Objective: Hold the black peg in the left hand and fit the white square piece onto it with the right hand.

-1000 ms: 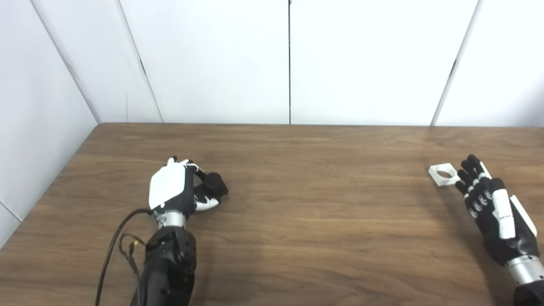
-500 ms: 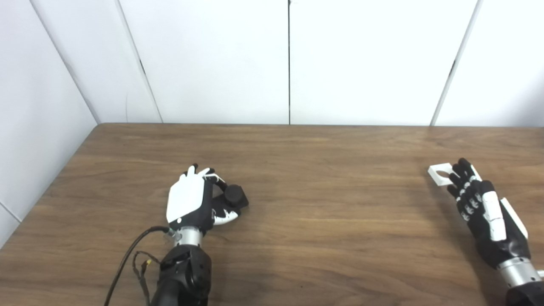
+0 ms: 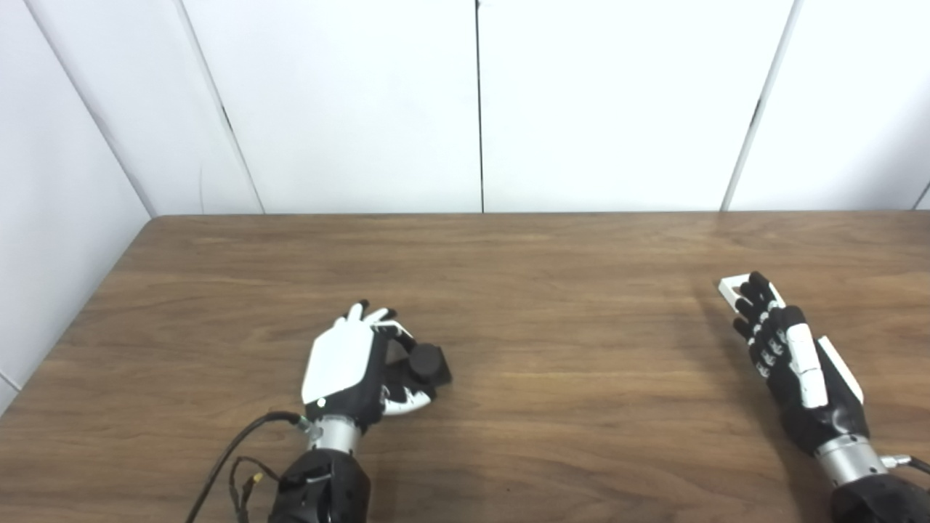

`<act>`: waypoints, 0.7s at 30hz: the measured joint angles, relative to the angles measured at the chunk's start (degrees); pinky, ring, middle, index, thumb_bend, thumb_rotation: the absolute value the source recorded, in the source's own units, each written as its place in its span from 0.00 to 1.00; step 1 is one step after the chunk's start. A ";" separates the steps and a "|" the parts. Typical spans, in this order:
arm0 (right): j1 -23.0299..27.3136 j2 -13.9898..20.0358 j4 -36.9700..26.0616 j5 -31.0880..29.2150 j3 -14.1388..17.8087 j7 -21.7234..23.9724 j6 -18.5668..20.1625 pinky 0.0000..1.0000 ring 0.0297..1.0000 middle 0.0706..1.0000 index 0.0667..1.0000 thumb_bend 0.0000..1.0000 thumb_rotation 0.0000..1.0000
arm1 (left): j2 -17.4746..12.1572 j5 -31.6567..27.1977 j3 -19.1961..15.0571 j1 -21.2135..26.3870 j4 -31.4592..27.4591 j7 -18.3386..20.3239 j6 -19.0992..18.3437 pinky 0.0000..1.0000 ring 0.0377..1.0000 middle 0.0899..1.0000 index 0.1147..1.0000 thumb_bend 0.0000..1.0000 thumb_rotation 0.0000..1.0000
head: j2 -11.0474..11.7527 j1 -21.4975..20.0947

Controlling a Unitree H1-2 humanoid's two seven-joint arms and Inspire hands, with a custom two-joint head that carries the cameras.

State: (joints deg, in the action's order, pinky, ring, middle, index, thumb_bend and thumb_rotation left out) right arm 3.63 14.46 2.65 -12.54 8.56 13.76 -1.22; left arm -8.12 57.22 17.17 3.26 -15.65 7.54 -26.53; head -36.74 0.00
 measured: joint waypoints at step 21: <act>-0.72 -1.26 -1.28 0.57 0.30 -0.94 0.29 1.00 1.00 1.00 1.00 0.61 0.98 | 2.15 2.69 7.48 -5.32 -5.16 1.13 1.24 0.93 0.97 0.86 0.42 0.52 0.08 | -1.14 -1.05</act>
State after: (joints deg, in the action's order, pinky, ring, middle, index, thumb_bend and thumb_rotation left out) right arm 2.91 13.20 1.38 -11.97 8.86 12.82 -0.93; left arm -5.97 59.91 24.65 -2.06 -20.81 8.67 -25.29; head -37.88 -1.05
